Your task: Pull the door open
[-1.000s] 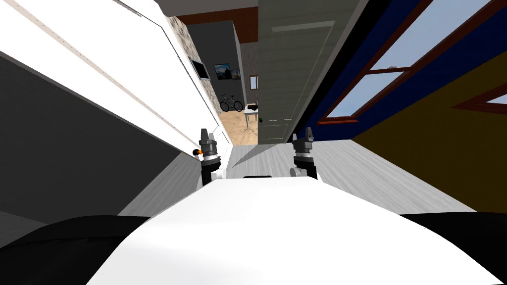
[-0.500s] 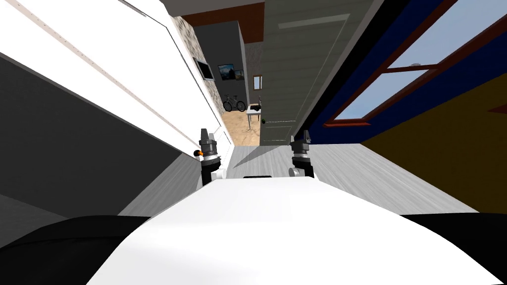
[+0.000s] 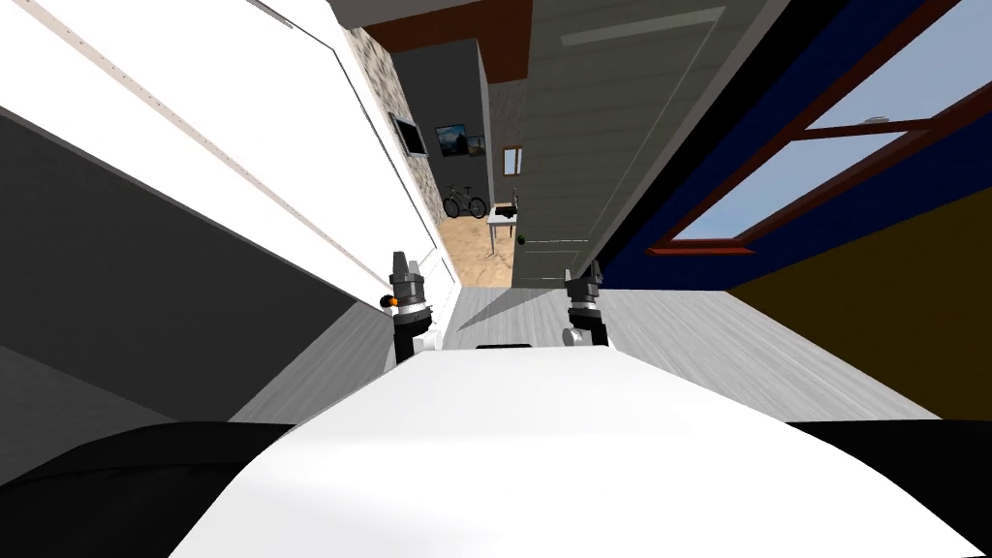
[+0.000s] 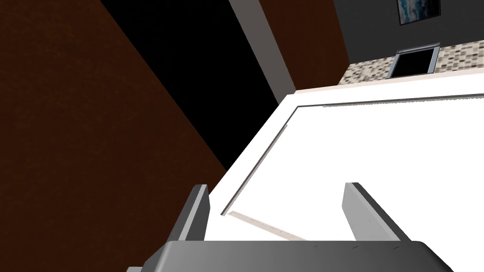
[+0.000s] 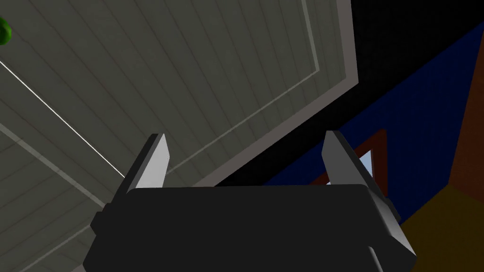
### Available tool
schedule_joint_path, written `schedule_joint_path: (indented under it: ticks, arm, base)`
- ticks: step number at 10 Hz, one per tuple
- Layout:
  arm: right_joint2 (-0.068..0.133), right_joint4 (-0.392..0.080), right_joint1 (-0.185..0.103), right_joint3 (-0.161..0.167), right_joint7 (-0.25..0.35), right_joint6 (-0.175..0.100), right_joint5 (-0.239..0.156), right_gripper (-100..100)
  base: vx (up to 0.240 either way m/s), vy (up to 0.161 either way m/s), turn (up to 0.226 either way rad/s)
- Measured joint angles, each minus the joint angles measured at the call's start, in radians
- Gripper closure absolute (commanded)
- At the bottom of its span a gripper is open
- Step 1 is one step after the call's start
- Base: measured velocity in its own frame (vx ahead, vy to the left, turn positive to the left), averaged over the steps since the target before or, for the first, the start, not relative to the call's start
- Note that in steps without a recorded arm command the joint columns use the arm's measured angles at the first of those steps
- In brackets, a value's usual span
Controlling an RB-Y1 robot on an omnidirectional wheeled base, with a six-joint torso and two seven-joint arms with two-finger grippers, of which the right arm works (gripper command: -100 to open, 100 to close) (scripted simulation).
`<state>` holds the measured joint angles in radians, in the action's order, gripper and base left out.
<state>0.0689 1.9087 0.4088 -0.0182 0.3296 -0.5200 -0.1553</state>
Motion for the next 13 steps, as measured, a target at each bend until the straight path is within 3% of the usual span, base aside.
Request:
schedule_joint_path:
  ticks: [5,13]
  arm:
    - [0.012,-0.108,-0.036,0.001,0.096,-0.028,-0.065,-100]
    - [0.030,-0.313,-0.097,0.004,0.263,-0.098,-0.175,-100]
  base:
    - [0.104,-0.012,0.112]
    - [0.098,-0.018,0.114]
